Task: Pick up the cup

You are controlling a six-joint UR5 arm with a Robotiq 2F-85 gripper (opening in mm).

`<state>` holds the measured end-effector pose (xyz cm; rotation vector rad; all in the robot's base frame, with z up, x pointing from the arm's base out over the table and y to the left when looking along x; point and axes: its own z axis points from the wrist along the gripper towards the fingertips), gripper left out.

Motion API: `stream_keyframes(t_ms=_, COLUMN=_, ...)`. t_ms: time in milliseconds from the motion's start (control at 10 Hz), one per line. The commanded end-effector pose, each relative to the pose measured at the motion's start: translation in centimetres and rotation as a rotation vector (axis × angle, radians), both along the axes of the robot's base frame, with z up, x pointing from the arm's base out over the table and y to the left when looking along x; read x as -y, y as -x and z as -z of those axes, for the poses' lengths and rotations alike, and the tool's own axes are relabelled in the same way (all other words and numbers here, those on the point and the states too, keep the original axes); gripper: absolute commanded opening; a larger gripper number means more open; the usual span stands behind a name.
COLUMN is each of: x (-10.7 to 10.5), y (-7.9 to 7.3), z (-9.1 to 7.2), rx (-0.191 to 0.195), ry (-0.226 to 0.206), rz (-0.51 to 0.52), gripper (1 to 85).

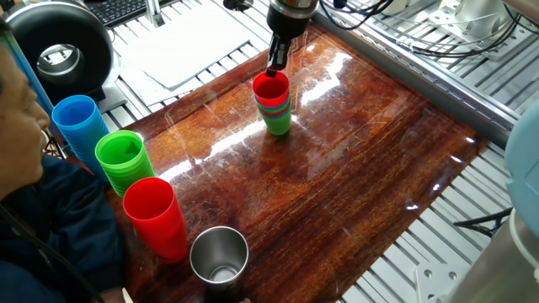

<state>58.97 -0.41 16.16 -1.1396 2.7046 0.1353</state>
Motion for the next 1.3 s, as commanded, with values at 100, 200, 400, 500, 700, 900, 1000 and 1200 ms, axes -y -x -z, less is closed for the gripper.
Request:
stream_keyframes(t_ms=100, x=-1.0, y=0.8, z=-1.3, rx=-0.029, ry=-0.05, rz=0.007, gripper=1.3)
stream_keyframes(t_ms=200, x=-1.2, y=1.0, z=-1.7, rx=-0.037, ry=-0.057, rz=0.005, gripper=1.3)
stream_keyframes(t_ms=400, x=-1.6, y=1.3, z=-2.4, rx=-0.048, ry=-0.071, rz=0.0, gripper=1.3)
stream_keyframes(t_ms=500, x=-1.6, y=1.4, z=-2.6, rx=-0.052, ry=-0.073, rz=-0.004, gripper=1.3)
stream_keyframes(t_ms=700, x=-1.7, y=1.6, z=-3.2, rx=-0.058, ry=-0.071, rz=-0.032, gripper=1.3)
stream_keyframes(t_ms=900, x=-2.0, y=1.9, z=-4.0, rx=-0.075, ry=-0.074, rz=-0.057, gripper=1.3)
stream_keyframes(t_ms=1000, x=-2.0, y=1.9, z=-4.3, rx=-0.076, ry=-0.064, rz=-0.073, gripper=1.3)
stream_keyframes(t_ms=1200, x=-1.5, y=2.0, z=-4.8, rx=-0.086, ry=-0.026, rz=-0.121, gripper=1.3)
